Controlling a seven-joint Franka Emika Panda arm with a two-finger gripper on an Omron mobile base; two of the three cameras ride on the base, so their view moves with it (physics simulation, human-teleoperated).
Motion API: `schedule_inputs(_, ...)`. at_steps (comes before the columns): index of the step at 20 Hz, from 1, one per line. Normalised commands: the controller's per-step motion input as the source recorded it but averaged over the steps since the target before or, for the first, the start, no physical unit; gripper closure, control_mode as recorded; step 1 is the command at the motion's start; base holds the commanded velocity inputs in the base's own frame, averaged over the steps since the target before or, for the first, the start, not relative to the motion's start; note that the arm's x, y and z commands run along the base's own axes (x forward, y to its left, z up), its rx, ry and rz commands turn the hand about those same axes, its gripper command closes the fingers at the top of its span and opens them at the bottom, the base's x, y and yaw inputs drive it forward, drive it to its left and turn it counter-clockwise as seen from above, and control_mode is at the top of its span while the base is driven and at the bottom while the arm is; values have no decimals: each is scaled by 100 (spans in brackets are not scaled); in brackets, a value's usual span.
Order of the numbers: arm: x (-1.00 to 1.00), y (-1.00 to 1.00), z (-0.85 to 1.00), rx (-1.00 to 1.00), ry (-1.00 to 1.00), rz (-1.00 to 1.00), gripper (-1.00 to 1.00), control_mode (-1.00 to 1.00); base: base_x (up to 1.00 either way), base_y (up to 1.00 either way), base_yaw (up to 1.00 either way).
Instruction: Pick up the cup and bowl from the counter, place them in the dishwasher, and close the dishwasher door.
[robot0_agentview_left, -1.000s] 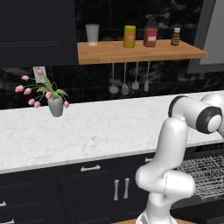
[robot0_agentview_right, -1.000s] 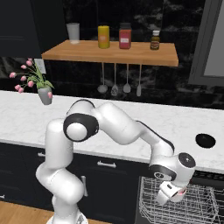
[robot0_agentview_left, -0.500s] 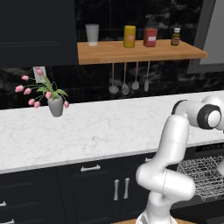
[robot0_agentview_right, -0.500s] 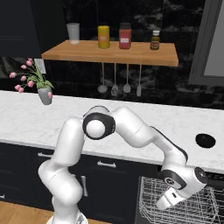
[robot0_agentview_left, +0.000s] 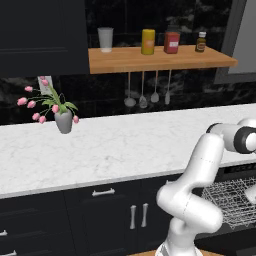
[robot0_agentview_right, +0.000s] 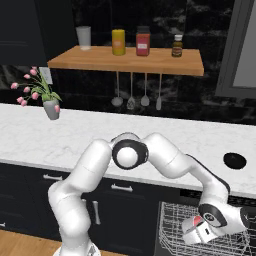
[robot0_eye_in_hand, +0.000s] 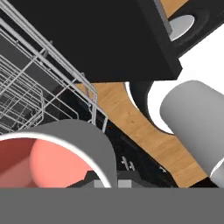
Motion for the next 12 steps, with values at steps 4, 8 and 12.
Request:
schedule_inputs(4, 25, 10, -26, 7, -21, -4, 100, -100, 0, 0, 0)
schedule_inputs(8, 23, 9, -36, 2, -17, -6, 100, -100, 0, 0, 0)
schedule_inputs(12, 15, 10, -34, 0, -11, -11, 100, -100, 0, 0, 0)
